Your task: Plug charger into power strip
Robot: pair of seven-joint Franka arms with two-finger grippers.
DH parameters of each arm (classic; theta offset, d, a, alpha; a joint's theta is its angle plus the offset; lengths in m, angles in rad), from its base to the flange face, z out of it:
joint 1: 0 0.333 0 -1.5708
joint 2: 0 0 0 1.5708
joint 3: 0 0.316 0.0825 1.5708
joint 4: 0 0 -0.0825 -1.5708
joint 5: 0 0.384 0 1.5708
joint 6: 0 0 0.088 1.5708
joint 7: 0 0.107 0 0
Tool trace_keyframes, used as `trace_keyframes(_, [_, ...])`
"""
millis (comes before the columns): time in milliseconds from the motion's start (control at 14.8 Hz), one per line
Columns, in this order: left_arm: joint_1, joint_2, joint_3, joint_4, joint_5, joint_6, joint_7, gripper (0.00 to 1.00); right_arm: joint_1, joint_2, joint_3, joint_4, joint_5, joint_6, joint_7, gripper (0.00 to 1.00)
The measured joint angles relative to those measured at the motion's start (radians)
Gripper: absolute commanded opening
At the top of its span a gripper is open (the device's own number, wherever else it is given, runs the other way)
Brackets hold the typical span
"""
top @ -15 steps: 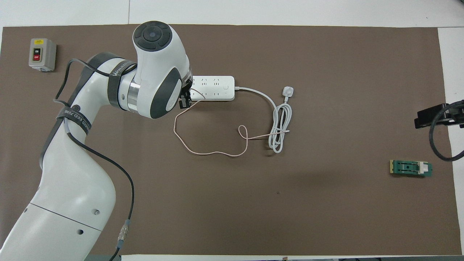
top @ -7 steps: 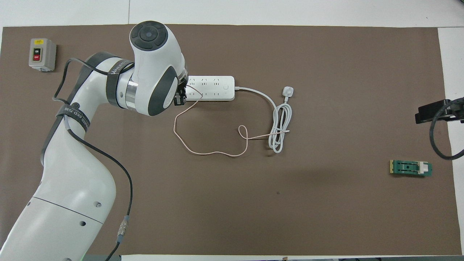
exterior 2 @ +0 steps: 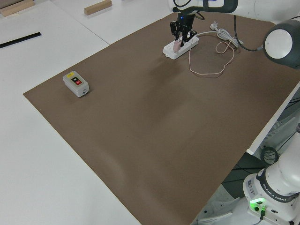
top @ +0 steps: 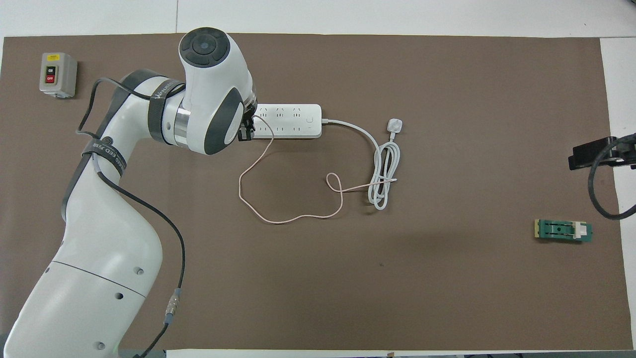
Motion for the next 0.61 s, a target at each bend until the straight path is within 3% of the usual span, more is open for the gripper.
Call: trace_keyframes(608, [0.011, 0.003, 0.000, 0.004, 0.000, 0.001, 0.022, 0.00, -0.002, 0.000, 0.002, -0.002, 0.001, -0.013, -0.047, 1.00])
